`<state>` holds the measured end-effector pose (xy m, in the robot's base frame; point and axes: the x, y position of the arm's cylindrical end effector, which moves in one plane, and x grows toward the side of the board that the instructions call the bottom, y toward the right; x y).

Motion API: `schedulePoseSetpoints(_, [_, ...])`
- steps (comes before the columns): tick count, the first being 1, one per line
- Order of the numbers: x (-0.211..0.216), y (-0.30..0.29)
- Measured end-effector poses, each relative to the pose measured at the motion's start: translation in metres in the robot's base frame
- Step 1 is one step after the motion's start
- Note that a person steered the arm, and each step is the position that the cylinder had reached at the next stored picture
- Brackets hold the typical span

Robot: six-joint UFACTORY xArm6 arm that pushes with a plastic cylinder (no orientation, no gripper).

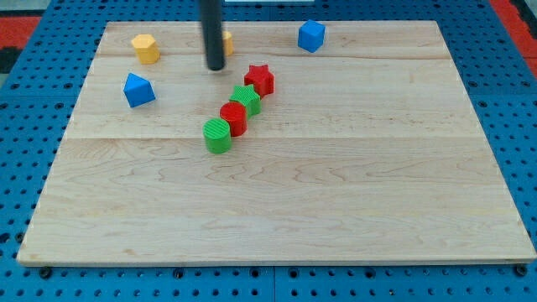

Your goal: Slide the yellow hexagon towards the top left corner of the board

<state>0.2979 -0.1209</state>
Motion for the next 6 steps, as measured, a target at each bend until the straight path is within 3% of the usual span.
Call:
schedulePoseSetpoints(1, [-0.016,-0.051])
schedulePoseSetpoints(2, [-0.051,-0.071])
schedulePoseSetpoints(3, [-0.052,-0.064])
schedulePoseSetpoints(4, [-0.023,0.002])
schedulePoseSetpoints(6, [-0.008,0.152])
